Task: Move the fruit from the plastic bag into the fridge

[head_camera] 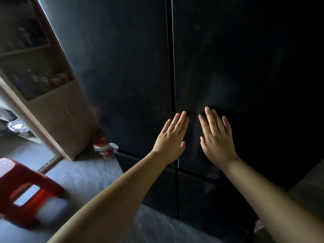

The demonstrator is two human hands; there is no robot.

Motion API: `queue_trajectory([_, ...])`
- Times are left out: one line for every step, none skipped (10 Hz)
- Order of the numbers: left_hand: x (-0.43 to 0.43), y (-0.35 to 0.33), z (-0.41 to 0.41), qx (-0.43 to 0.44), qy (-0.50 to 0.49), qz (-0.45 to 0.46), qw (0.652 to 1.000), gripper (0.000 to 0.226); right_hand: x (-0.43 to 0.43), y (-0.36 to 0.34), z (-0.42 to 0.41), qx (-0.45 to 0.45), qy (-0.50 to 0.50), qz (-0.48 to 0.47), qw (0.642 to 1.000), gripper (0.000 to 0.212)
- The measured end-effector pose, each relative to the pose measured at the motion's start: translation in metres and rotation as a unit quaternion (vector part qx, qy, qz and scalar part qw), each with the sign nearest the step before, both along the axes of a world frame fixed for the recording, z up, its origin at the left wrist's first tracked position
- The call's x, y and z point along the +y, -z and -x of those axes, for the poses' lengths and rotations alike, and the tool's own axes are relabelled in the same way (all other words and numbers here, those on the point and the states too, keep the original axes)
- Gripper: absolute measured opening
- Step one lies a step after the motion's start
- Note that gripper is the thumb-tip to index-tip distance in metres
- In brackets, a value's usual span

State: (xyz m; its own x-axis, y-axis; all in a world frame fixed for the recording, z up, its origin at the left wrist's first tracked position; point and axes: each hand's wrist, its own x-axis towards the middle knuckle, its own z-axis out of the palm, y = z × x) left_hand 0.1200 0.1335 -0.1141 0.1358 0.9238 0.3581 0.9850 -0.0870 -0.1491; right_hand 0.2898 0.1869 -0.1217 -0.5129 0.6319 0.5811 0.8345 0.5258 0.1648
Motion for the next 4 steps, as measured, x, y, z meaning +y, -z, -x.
queue_trajectory([-0.015,-0.004,0.001,-0.036,-0.018,0.029,0.999,0.074,-0.008,-0.002,0.002,0.025,-0.028,0.042,0.998,0.07])
queue_trajectory([-0.035,-0.012,0.005,-0.073,-0.035,0.039,0.996,0.069,-0.02,-0.003,0.008,0.039,-0.044,0.097,0.994,0.07])
queue_trajectory([-0.057,-0.026,0.018,-0.082,-0.045,0.029,0.995,0.068,-0.032,-0.013,0.019,0.061,-0.076,0.13,0.987,0.066])
queue_trajectory([-0.079,-0.043,0.036,-0.092,-0.062,0.028,0.993,0.066,-0.049,-0.03,0.034,0.073,-0.11,0.177,0.975,0.063])
